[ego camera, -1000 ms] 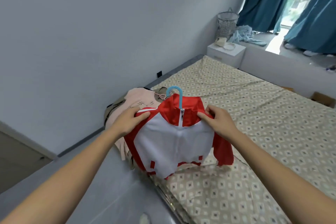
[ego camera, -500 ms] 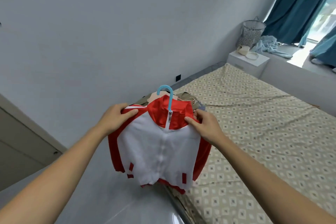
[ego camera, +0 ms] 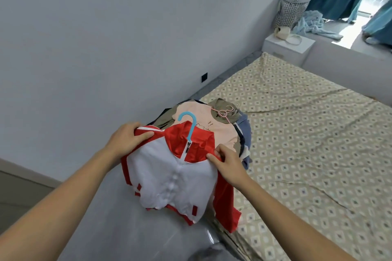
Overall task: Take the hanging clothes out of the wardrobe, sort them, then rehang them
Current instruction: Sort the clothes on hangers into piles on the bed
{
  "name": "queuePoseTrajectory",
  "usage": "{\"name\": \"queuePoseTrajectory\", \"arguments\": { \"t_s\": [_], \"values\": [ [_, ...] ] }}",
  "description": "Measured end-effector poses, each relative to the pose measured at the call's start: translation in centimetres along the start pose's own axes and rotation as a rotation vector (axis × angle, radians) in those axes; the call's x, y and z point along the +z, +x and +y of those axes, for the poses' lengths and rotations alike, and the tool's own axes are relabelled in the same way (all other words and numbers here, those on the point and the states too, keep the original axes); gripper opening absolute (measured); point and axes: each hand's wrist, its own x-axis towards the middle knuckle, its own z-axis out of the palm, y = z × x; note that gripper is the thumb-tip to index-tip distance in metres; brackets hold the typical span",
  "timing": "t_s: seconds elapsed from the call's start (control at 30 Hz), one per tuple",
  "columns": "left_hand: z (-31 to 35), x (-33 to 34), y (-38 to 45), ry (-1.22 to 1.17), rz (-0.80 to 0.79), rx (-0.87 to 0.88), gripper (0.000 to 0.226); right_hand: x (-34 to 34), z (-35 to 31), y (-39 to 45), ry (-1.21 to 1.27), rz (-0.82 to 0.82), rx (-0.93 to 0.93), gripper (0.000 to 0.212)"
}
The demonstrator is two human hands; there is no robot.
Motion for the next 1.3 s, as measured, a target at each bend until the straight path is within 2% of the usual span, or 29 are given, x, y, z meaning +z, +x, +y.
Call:
{"name": "queuePoseTrajectory", "arguments": {
  "t_s": [0.13,0.4,0.6,0.8,1.0,1.07,1.17,1.3],
  "values": [
    [0.0,0.3,5.5,0.062,-0.122,0.002,0.027,0.8,2.0,4.3,-0.004,-0.016,0.054,0.033],
    [-1.0,3.5,16.6,0.145,-0.271,0.05,0.022,2.1,6.3,10.7,0.038,0.034,0.214,0.033],
    [-2.6,9.9,29.5,0.228,-0.391,0.186,0.037,2.7,10.4,15.9,-0.018,0.114,0.418,0.029],
    [-2.0,15.6,39.2,0.282,-0.501,0.362,0.041,3.4,14.2,22.5,-0.092,0.219,0.634,0.02],
    [-1.7,20.1,47.5,0.249,-0.505,0.46,0.059,2.5,17.4,29.0,-0.187,0.352,0.725,0.016],
    [-1.6,21.2,49.2,0.265,-0.511,0.463,0.049,2.2,18.6,30.7,-0.221,0.362,0.739,0.013],
    [-2.0,22.4,50.5,0.291,-0.48,0.457,0.029,2.7,19.7,31.6,-0.289,0.33,0.787,0.023],
    [-1.9,22.1,49.8,0.299,-0.479,0.504,0.033,4.1,17.6,29.1,-0.297,0.303,0.817,0.042]
  ]
}}
